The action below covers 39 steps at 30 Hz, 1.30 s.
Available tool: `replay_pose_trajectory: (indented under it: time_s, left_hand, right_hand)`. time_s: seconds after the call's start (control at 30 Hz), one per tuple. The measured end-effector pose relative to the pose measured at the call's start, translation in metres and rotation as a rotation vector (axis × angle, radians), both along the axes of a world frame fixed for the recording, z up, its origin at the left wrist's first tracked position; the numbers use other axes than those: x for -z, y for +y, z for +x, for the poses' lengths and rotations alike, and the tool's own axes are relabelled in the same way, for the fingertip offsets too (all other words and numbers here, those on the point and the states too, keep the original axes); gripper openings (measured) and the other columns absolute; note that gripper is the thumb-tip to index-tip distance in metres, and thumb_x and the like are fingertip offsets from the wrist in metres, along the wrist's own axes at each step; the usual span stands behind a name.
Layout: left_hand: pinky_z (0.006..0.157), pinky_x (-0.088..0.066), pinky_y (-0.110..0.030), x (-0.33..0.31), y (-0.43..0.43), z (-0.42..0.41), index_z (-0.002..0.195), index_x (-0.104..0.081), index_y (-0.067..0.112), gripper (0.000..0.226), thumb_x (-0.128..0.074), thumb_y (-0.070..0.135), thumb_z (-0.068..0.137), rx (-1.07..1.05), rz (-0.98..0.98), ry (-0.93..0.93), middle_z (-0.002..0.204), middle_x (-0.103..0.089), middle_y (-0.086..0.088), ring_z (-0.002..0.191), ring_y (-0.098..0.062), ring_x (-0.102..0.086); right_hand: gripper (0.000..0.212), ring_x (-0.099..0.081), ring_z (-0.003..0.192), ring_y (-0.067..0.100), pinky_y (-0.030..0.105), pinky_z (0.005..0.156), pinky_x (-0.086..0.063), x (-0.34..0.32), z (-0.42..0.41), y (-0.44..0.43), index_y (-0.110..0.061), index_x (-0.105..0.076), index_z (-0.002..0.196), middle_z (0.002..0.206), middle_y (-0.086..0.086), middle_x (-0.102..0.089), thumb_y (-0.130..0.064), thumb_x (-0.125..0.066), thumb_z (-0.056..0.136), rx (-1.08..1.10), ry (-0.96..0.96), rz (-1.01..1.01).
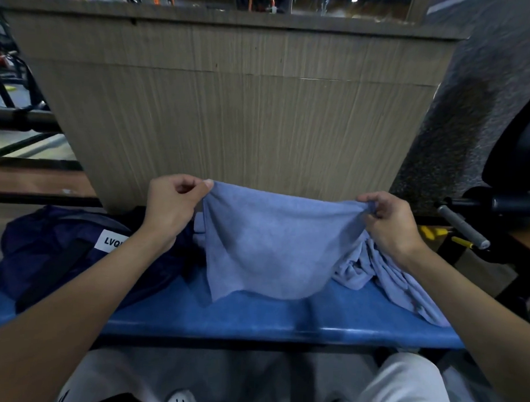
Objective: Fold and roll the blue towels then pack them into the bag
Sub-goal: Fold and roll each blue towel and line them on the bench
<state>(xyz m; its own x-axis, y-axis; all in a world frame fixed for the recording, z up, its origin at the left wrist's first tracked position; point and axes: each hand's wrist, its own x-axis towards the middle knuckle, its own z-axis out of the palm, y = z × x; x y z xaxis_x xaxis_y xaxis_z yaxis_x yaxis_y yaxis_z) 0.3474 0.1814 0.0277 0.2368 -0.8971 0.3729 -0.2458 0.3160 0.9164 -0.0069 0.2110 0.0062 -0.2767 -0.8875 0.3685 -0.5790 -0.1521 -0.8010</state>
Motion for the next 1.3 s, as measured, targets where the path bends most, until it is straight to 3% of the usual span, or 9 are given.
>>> replay_pose_trajectory:
  time_s: [0.07, 0.17, 0.33, 0.43, 0.53, 0.93, 1.1, 1.17, 1.3]
  left_hand:
    - [0.065, -0.049, -0.016, 0.000, -0.001, 0.001, 0.077, -0.072, 0.013, 0.012, -0.073, 0.019, 0.087, 0.014, 0.010, 0.041, 0.077, -0.072, -0.002, 0.069, -0.003, -0.063]
    - [0.068, -0.050, -0.019, 0.000, -0.001, 0.001, 0.078, -0.071, 0.010, 0.011, -0.073, 0.018, 0.086, 0.026, 0.012, 0.088, 0.077, -0.072, -0.004, 0.070, -0.006, -0.064]
    - [0.063, -0.050, -0.013, -0.002, 0.001, 0.003, 0.080, -0.069, 0.007, 0.013, -0.074, 0.017, 0.087, 0.005, 0.008, 0.073, 0.075, -0.070, -0.003, 0.066, -0.001, -0.063]
    - [0.057, -0.046, -0.010, -0.002, 0.001, 0.004, 0.082, -0.066, 0.005, 0.014, -0.073, 0.016, 0.087, 0.006, 0.012, 0.041, 0.075, -0.068, -0.004, 0.060, 0.003, -0.060]
    - [0.046, -0.042, -0.013, -0.001, 0.000, 0.004, 0.084, -0.064, 0.003, 0.016, -0.072, 0.016, 0.088, 0.016, 0.038, 0.047, 0.069, -0.064, -0.005, 0.049, 0.001, -0.054]
    - [0.056, -0.056, -0.021, 0.008, -0.016, 0.006, 0.092, -0.061, 0.007, 0.013, -0.067, -0.003, 0.087, 0.087, 0.104, 0.057, 0.076, -0.065, -0.015, 0.055, -0.009, -0.064]
    - [0.057, -0.057, -0.021, 0.010, -0.024, 0.005, 0.107, -0.063, 0.005, 0.017, -0.062, -0.002, 0.091, 0.060, 0.089, 0.039, 0.066, -0.066, -0.004, 0.055, -0.009, -0.063]
    - [0.057, -0.057, -0.020, 0.011, -0.030, 0.004, 0.102, -0.065, 0.002, 0.010, -0.060, 0.000, 0.093, 0.056, 0.102, 0.024, 0.067, -0.066, -0.007, 0.054, -0.008, -0.064]
    - [0.060, -0.057, -0.019, 0.003, -0.041, -0.002, 0.098, -0.063, 0.002, 0.006, -0.058, 0.002, 0.095, 0.063, 0.100, 0.073, 0.078, -0.067, -0.014, 0.059, -0.009, -0.068]
  right_hand:
    - [0.022, -0.055, 0.067, 0.029, 0.035, 0.058, -0.047, -0.001, 0.000, 0.000, -0.020, -0.064, 0.097, 0.083, 0.022, -0.062, 0.000, -0.060, 0.089, 0.017, -0.033, 0.001]
    - [0.016, -0.059, 0.070, 0.026, 0.039, 0.062, -0.051, 0.001, -0.002, -0.002, -0.021, -0.067, 0.092, 0.085, 0.021, -0.065, -0.005, -0.064, 0.088, 0.023, -0.066, 0.008]
    - [0.031, -0.064, 0.086, 0.018, 0.038, 0.085, -0.056, -0.002, 0.001, -0.001, -0.005, -0.065, 0.116, 0.093, 0.008, -0.068, -0.001, -0.068, 0.085, -0.023, 0.007, 0.081]
    - [0.006, -0.063, 0.074, 0.023, 0.039, 0.071, -0.054, -0.006, 0.003, 0.000, -0.010, -0.068, 0.095, 0.081, 0.014, -0.068, -0.008, -0.064, 0.090, -0.011, 0.036, 0.025]
    - [0.011, -0.055, 0.063, 0.020, 0.038, 0.062, -0.048, -0.008, 0.003, -0.003, -0.016, -0.062, 0.081, 0.072, 0.013, -0.063, -0.013, -0.063, 0.091, 0.018, 0.040, -0.018]
    - [0.016, -0.054, 0.049, 0.019, 0.034, 0.050, -0.048, -0.018, 0.004, -0.007, -0.011, -0.064, 0.080, 0.065, 0.014, -0.065, -0.023, -0.065, 0.091, 0.057, -0.031, 0.016]
    - [0.014, -0.064, 0.052, 0.028, 0.024, 0.042, -0.044, -0.021, 0.006, -0.008, -0.008, -0.061, 0.083, 0.071, 0.011, -0.070, -0.014, -0.058, 0.096, -0.013, -0.125, 0.075]
    - [0.014, -0.067, 0.060, 0.029, 0.027, 0.046, -0.050, -0.020, 0.005, -0.012, -0.009, -0.059, 0.083, 0.076, 0.016, -0.070, -0.012, -0.056, 0.097, -0.015, -0.165, 0.078]
    - [0.012, -0.070, 0.079, 0.022, 0.041, 0.080, -0.058, -0.018, 0.004, -0.025, -0.008, -0.059, 0.087, 0.079, 0.012, -0.070, -0.010, -0.054, 0.097, -0.015, -0.167, 0.024]
